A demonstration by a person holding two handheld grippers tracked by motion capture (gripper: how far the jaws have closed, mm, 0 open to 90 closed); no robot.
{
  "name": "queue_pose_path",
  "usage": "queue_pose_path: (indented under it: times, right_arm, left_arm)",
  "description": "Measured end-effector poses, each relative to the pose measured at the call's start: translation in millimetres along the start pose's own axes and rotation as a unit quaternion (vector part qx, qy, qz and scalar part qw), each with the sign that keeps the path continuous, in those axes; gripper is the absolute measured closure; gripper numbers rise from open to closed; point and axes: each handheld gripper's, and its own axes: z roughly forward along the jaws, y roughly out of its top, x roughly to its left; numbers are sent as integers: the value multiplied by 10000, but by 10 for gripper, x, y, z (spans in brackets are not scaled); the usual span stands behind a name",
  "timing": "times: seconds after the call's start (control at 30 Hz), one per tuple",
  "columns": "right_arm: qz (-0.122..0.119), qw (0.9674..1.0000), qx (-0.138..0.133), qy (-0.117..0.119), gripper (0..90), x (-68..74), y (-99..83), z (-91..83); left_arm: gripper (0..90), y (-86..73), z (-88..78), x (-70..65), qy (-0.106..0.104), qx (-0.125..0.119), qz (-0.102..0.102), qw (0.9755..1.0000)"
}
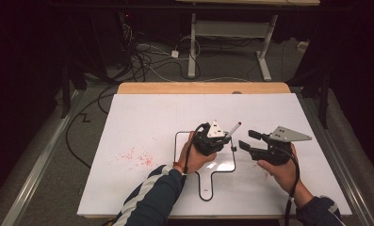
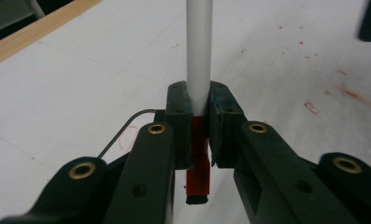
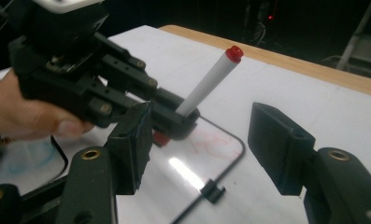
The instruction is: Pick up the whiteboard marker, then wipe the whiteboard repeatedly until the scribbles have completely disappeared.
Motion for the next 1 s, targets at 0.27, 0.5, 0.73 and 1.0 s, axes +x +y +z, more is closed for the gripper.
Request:
queue_pose_path:
  times: [0.27,0.5,0.73,1.0]
  right_arm:
    - [191,9988,-63,446,438,52,124,255]
    - [129,9986,-129,503,541,109,174,317]
    - [116,9979,-163,613,670,166,224,375]
    - [-58,9985,-21,548,808,285,250,578]
  left_arm:
    - [785,-62,-104,-40,7,-106,112,9999]
    - [785,-98,-179,-74,67,-149,197,9997]
    - [784,-114,-226,-73,149,-164,286,9993]
    - [775,-161,-235,-61,334,-125,210,9991]
